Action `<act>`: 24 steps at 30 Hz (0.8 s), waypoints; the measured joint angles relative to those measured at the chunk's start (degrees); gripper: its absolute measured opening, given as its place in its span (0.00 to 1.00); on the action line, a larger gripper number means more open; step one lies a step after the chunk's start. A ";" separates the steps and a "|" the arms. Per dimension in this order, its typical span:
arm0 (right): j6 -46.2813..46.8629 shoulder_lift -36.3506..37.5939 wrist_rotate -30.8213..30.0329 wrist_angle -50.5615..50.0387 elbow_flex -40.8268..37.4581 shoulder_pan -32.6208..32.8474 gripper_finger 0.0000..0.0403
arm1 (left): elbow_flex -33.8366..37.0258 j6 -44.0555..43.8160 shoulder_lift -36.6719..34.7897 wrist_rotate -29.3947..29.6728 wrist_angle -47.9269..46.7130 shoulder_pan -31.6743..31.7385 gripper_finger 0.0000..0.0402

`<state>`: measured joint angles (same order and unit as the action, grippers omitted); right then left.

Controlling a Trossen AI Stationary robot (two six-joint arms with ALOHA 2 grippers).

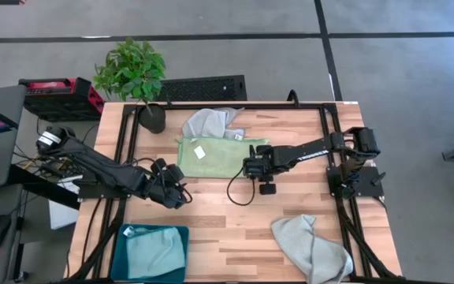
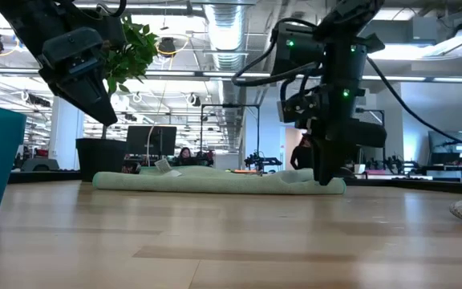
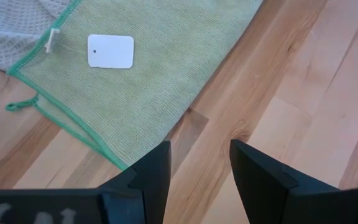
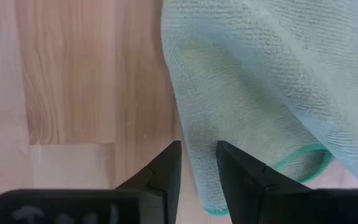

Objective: Fold microfiber towels
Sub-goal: Fold the green microfiber cloth

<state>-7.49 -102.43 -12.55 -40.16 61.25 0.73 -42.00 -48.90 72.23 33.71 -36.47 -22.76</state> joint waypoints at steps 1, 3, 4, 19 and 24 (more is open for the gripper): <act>0.42 0.00 -0.10 0.09 0.01 0.00 0.31 | 0.00 0.00 0.00 0.00 0.00 0.00 0.39; 1.89 0.00 -0.18 0.27 0.02 -0.02 0.31 | 0.00 0.00 0.00 0.00 0.00 0.00 0.39; 2.73 0.00 -0.21 0.24 0.02 -0.02 0.31 | 0.00 0.00 0.00 0.00 0.00 0.00 0.39; 0.97 0.00 0.26 0.76 -0.50 -0.50 0.54 | 0.00 -0.02 0.00 0.11 0.00 0.02 0.39; 0.99 0.00 -2.31 1.62 -2.09 -1.10 0.55 | 0.00 0.00 0.00 0.15 0.00 0.04 0.39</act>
<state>-6.50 -102.43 -14.85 -38.54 59.17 -0.36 -42.00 -48.91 72.23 33.87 -36.47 -22.72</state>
